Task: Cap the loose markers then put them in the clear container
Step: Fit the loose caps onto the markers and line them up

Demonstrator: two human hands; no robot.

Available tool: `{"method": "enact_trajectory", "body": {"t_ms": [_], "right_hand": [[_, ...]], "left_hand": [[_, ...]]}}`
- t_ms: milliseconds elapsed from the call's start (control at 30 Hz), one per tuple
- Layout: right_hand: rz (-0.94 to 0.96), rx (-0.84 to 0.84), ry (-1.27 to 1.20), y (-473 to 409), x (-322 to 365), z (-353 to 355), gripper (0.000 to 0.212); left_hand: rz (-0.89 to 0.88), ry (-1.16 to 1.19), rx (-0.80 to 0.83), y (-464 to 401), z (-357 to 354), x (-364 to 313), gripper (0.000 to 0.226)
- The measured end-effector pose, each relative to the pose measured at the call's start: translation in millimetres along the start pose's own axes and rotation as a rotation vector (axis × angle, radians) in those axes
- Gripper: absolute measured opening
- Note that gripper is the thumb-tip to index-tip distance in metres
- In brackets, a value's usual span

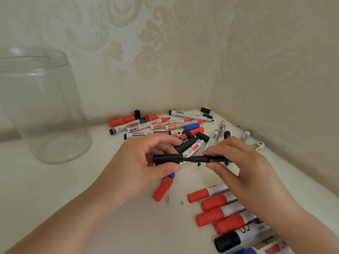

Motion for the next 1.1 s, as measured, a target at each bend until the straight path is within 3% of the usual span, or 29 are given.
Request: {"method": "enact_trajectory", "body": {"t_ms": [167,267,367,534,767,900,1101], "right_hand": [[0.052,-0.012,-0.003,-0.4,8.8,2.1,0.024],[0.108,-0.029,0.018,-0.6,16.3,2.2,0.023],[0.118,0.0,0.071,-0.5,17.3,2.7,0.026],[0.095,0.142,0.093,5.3,21.9,-5.3,0.025],[-0.038,0.123,-0.009,8.0,23.0,-6.6,0.026],[-0.099,0.17,-0.043,7.1,24.3,-8.3,0.029],[-0.286,0.292,-0.175,3.1,2.3,-7.9,0.018]], "left_hand": [[-0.08,-0.155,0.038,2.5,-3.5,-0.4,0.037],[-0.14,-0.294,0.109,5.1,-10.5,0.0,0.009],[-0.166,-0.41,0.167,7.5,-14.4,4.3,0.032],[-0.314,-0.594,0.252,15.8,-25.3,6.5,0.044],[-0.406,-0.592,0.253,17.8,-24.2,8.5,0.037],[-0.306,-0.44,0.232,15.4,-23.4,4.8,0.026],[0.031,-0.119,0.037,1.0,-8.3,11.1,0.051]]}}
Point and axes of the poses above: each hand's wrist, its own y-axis away from the middle knuckle, its own z-axis out of the back of the hand, x = y × z, the point moved 6 cm from there along -y, towards the middle knuckle, and after that the axes turned 12 degrees about -x, right-handed, at the moved point
